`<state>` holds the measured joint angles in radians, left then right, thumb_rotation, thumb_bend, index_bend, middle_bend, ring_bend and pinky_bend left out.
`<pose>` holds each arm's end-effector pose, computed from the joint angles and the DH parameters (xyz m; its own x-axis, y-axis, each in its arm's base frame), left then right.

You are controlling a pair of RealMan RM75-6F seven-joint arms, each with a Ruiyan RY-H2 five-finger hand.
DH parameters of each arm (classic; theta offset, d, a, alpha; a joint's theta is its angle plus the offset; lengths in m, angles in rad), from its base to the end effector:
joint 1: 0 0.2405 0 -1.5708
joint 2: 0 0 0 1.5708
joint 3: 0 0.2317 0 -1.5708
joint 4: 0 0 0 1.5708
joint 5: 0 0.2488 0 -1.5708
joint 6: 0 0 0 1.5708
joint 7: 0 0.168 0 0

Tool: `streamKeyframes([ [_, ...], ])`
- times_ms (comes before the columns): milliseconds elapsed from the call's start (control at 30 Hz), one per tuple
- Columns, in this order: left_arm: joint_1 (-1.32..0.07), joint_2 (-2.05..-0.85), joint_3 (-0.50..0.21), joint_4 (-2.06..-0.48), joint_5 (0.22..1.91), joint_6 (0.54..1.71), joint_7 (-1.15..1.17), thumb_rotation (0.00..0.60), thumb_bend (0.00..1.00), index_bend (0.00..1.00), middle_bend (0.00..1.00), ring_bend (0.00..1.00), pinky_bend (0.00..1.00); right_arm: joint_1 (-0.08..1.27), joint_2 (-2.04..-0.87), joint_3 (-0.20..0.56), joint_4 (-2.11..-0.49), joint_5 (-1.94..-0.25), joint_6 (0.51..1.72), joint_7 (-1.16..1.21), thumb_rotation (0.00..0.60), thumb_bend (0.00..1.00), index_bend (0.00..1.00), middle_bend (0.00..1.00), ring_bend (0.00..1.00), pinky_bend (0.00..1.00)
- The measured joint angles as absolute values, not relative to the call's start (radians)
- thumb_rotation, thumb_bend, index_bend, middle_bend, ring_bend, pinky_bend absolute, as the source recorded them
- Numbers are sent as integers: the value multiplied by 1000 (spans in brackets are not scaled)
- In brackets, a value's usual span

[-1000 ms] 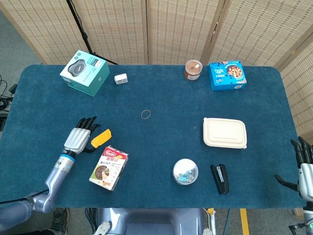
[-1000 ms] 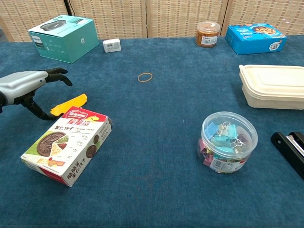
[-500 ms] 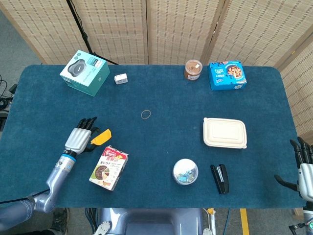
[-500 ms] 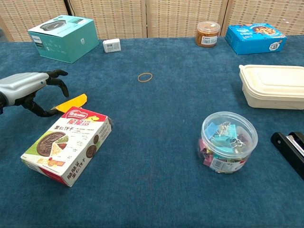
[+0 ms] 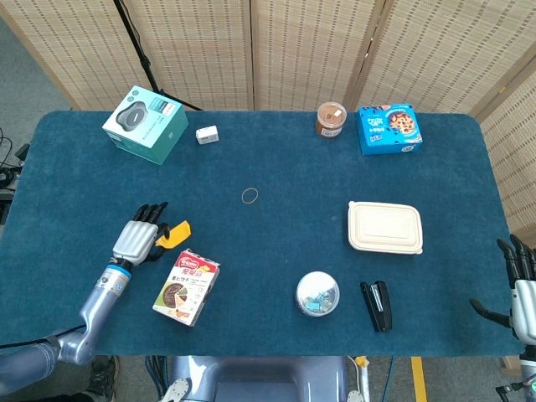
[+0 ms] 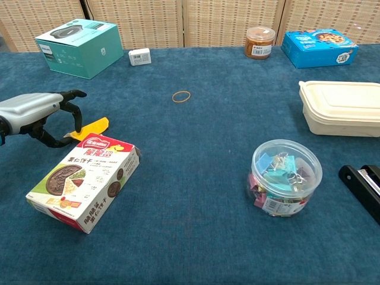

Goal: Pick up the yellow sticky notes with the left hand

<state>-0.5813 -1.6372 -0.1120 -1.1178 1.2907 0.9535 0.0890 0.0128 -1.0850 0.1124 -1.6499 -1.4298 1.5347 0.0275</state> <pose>-0.2426 0.3553 -0.0646 0.4643 0.2810 0.8399 0.8809 -0.2446 -0.4051 -0.3154 -0.1979 0.1419 0.3632 0.0844 0.9279 -0.9284 0.1168 0.3528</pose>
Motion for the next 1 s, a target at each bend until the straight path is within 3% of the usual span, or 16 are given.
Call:
streamKeyframes([
  [200, -583, -1639, -111, -1125, 1283, 948, 99, 600, 486, 535, 0, 0, 0, 13, -1085, 112, -1649, -1430, 1534, 30, 600, 0, 0, 0, 0, 0],
  [533, -584, -1640, -112, -1128, 1276, 947, 103, 600, 503, 632, 0, 0, 0, 12, -1084, 112, -1649, -1431, 1535, 37, 600, 0, 0, 0, 0, 0],
  [1000, -591, -1639, -121, -1129, 1292, 970, 95, 600, 503, 640, 0, 0, 0, 13, -1083, 111, -1648, -1432, 1533, 44, 600, 0, 0, 0, 0, 0],
])
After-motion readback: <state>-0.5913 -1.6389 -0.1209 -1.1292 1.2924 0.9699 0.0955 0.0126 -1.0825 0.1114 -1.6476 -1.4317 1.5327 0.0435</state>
